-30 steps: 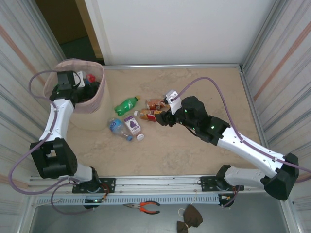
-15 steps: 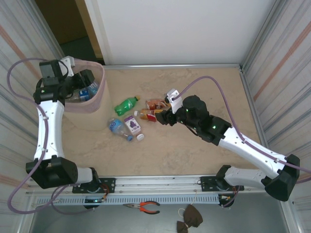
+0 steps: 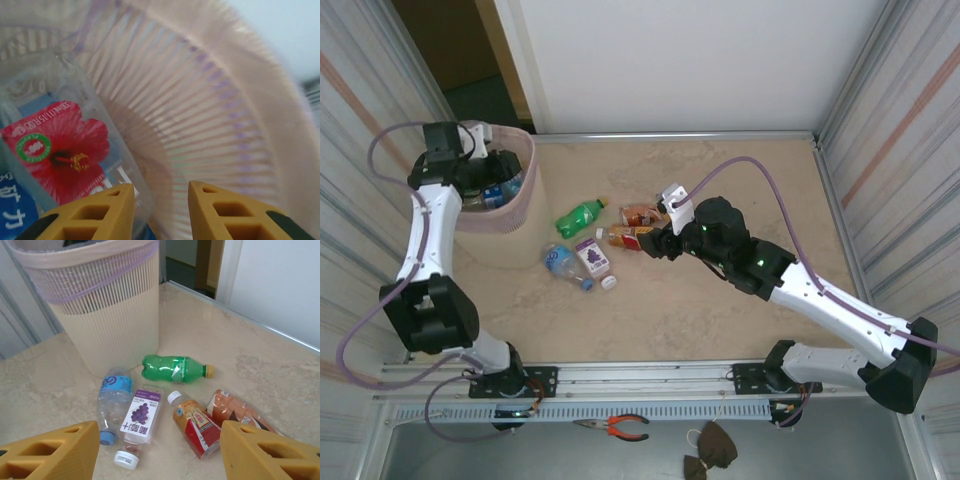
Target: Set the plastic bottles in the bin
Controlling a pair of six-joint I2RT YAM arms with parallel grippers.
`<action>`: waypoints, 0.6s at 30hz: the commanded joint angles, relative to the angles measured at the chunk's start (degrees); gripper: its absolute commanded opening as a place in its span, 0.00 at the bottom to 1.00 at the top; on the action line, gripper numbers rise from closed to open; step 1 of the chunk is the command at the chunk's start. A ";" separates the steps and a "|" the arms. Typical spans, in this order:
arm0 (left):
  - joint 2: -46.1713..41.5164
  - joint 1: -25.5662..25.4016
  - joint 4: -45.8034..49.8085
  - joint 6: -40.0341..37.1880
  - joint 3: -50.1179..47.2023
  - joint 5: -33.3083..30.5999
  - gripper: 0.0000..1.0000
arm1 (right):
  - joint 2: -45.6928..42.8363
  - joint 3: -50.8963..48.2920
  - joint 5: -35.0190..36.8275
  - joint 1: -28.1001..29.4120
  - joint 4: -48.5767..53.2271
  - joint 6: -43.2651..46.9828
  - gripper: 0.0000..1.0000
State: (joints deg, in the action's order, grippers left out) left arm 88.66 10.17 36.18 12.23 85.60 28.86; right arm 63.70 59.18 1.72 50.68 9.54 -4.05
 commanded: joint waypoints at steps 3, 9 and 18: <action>3.01 1.34 -1.84 0.07 -1.94 0.94 0.33 | -0.60 1.88 0.92 0.50 0.48 0.01 0.64; 2.44 2.65 -2.81 0.44 -2.91 2.59 0.33 | -0.60 2.65 1.00 0.50 0.74 0.08 0.65; -3.32 2.38 2.22 -1.08 6.17 2.98 0.38 | -0.64 3.16 1.52 0.48 1.27 0.71 0.65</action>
State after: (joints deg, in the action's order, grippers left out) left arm 89.56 12.34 36.47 12.19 87.48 30.48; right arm 63.70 60.60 1.78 50.68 10.35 -4.03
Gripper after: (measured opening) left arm 0.379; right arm 0.646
